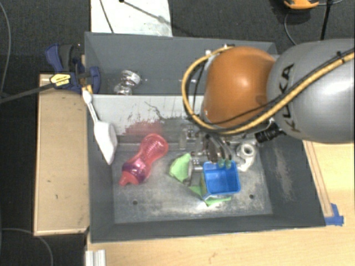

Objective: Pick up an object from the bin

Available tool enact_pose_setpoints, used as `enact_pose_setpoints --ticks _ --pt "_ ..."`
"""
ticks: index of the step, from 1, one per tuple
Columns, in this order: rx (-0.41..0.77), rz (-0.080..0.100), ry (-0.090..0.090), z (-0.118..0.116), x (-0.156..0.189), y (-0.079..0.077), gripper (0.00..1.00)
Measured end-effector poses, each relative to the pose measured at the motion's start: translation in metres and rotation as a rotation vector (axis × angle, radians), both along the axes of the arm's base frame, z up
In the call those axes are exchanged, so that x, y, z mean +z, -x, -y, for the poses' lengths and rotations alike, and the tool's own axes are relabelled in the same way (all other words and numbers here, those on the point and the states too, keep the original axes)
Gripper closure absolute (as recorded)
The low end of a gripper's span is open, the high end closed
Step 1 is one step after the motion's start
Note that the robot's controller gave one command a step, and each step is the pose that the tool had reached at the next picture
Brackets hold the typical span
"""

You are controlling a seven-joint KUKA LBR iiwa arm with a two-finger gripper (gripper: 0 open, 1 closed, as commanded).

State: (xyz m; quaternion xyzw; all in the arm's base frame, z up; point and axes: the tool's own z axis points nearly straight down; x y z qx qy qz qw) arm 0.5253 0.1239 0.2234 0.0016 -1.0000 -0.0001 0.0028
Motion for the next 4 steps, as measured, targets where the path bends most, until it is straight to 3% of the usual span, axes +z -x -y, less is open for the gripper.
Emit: enact_pose_setpoints --ticks 1,2,3,4 --pt "-0.004 0.008 -0.001 0.001 0.005 -0.001 0.0" --pt "-0.05 0.012 -0.002 0.036 -0.078 -0.01 0.0" --pt "-0.058 0.0 0.002 0.072 -0.158 -0.01 0.0" --pt "0.058 0.008 -0.001 0.137 -0.153 -0.046 0.0"
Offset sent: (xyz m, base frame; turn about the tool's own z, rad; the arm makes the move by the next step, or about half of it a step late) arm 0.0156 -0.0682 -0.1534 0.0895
